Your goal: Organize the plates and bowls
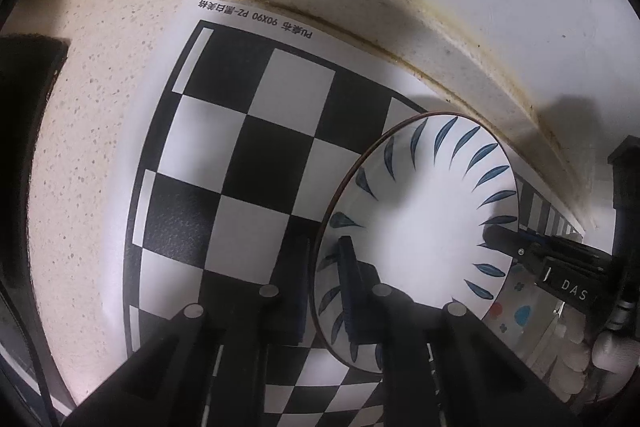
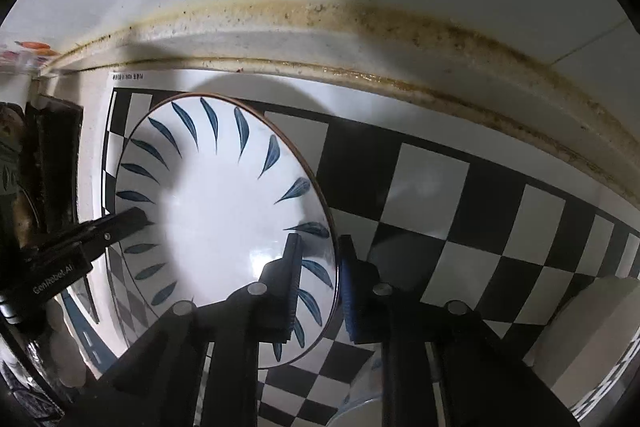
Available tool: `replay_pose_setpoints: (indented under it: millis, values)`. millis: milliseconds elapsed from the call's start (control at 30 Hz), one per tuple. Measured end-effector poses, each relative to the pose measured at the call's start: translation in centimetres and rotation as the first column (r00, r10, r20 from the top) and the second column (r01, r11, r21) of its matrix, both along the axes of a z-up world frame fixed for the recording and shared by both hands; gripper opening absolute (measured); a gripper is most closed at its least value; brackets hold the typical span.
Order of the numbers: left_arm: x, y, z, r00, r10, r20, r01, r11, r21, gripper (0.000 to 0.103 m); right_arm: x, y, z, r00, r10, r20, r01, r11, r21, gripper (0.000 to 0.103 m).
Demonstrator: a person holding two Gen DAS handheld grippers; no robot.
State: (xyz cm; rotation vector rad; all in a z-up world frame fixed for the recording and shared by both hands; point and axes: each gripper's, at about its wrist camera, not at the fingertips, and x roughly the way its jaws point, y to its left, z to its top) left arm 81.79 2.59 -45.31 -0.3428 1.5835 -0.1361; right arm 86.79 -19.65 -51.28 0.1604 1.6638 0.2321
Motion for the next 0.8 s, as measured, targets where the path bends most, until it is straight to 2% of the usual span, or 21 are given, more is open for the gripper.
replay_pose_setpoints:
  millis: [133, 367, 800]
  values:
    - [-0.5, -0.3, 0.0, 1.0, -0.001, -0.005, 0.001, 1.0, 0.004, 0.011, -0.4, -0.6, 0.1, 1.0, -0.024, 0.006, 0.023, 1.0, 0.019, 0.016]
    - [-1.4, -0.3, 1.2, 1.0, 0.009, 0.016, -0.009, 1.0, 0.012, 0.011, -1.1, -0.3, 2.2, 0.999, 0.003, 0.032, -0.004, 1.0, 0.031, 0.013]
    - [-4.8, 1.9, 6.3, 0.995, 0.007, 0.1, -0.009, 1.0, 0.023, 0.011, -4.3, -0.2, 6.6, 0.995, 0.006, 0.101, -0.015, 0.996, 0.091, 0.012]
